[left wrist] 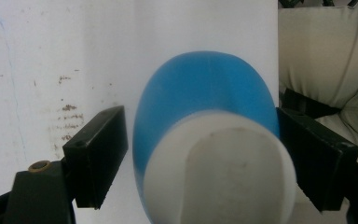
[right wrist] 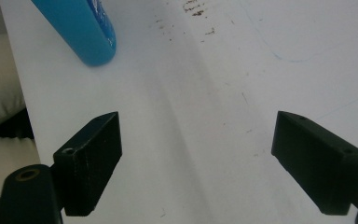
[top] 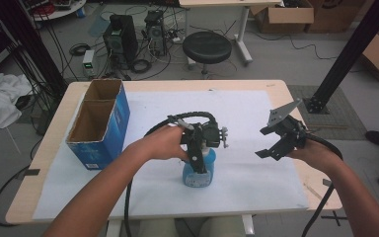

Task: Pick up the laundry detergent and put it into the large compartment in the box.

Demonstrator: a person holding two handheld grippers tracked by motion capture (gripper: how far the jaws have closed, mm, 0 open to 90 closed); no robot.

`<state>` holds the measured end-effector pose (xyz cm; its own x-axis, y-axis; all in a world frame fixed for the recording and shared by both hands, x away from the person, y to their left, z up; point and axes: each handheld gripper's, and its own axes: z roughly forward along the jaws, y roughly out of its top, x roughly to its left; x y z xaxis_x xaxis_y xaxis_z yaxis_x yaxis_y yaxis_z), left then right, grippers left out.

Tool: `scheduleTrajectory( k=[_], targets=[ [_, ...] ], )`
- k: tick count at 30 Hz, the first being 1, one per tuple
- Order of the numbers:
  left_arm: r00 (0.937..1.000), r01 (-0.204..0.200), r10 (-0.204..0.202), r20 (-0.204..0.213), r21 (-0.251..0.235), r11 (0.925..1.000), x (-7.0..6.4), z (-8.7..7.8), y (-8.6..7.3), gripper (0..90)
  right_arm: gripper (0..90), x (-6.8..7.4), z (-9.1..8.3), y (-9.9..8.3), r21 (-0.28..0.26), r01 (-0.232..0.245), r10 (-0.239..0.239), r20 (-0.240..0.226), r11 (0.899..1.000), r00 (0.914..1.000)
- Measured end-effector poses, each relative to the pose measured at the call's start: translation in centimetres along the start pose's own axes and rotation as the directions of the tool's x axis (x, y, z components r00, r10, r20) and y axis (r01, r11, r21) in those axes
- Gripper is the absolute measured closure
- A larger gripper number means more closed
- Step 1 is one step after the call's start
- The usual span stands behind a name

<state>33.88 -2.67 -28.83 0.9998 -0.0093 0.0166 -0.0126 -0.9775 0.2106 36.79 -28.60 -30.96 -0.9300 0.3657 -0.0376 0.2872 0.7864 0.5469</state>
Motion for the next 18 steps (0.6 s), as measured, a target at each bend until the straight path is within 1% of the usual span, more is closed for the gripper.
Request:
scheduleTrajectory(
  k=[9,14,15,18],
  targets=[
    [0.9999,-0.010,0.010,0.004,0.017,0.9998,-0.01,0.53,0.04,21.7,15.7,0.06,0.08,-0.04,-0.001,-0.001,0.001,-0.003,1.000,1.0000],
    [0.9999,-0.015,0.015,0.008,0.011,0.9998,0.10,0.56,0.04,24.8,15.7,0.03,0.14,-0.14,-0.001,0.002,-0.002,-0.003,1.000,1.0000],
    [0.9999,-0.015,0.015,0.006,0.010,0.9998,0.14,0.55,0.02,25.5,15.8,0.06,0.12,-0.15,0.001,-0.005,0.005,-0.003,1.000,1.0000],
    [0.9999,-0.012,0.012,0.007,0.008,0.9999,0.20,0.50,-0.06,26.7,15.8,0.05,0.12,-0.18,-0.002,-0.005,0.005,-0.004,1.000,1.0000]
  ],
)
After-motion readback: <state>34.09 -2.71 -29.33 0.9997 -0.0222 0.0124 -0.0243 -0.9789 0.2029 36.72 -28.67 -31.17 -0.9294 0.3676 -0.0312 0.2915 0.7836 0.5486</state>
